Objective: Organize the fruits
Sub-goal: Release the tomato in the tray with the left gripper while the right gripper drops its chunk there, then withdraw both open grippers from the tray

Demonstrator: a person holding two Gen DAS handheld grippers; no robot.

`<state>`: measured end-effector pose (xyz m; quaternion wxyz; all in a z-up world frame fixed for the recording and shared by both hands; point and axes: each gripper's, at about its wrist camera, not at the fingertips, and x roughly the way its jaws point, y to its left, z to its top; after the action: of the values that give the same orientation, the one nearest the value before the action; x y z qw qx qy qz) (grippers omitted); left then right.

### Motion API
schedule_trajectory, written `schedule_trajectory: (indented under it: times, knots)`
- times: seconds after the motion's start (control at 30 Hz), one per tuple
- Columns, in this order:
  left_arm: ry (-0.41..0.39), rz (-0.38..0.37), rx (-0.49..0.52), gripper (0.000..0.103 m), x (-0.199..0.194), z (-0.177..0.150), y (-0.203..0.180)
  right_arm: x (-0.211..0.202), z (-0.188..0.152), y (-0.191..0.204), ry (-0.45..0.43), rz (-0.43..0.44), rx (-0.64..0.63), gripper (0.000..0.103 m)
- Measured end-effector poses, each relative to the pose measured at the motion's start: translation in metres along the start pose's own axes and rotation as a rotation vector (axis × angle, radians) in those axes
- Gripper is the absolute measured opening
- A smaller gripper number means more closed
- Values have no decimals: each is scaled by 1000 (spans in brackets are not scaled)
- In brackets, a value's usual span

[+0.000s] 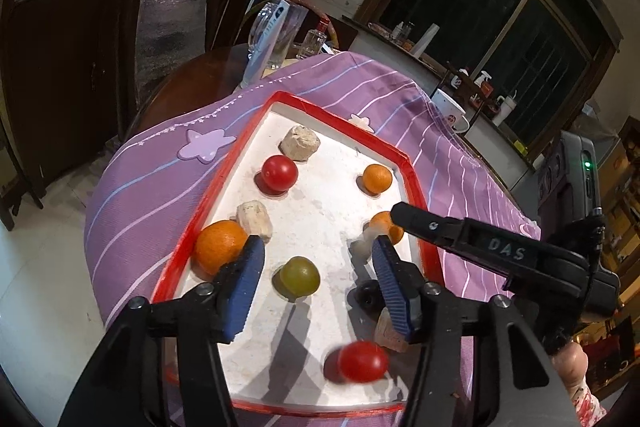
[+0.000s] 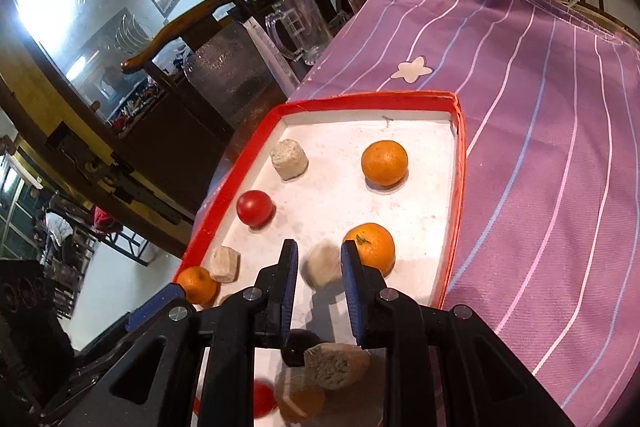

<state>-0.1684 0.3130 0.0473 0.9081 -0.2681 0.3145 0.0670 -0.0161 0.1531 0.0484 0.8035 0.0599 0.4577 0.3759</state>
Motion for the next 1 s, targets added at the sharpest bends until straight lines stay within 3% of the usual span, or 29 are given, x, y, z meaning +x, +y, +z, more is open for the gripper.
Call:
schedule_trajectory:
  times: [0.23,0.37,0.53,0.7,1.0]
  knots:
    - [-26,19,-24,64,-14,-1,5,-27,-4,1,-58,14,17,29]
    - [-53,53,15,71,-24,-4,-8,-55,-15,-1,-109,-6,24,30]
    - [-98,128,136,79,-35,-12,-40,-101,-39,-9,-192,-122,-13,32]
    - [-114,150,224,86,-39,-23,-70,-138,-71,-29,-248,-297,7,40]
    - [-37,137,338,86,-29,-53,-121,-173,-108,-66,-271,-382,81,45]
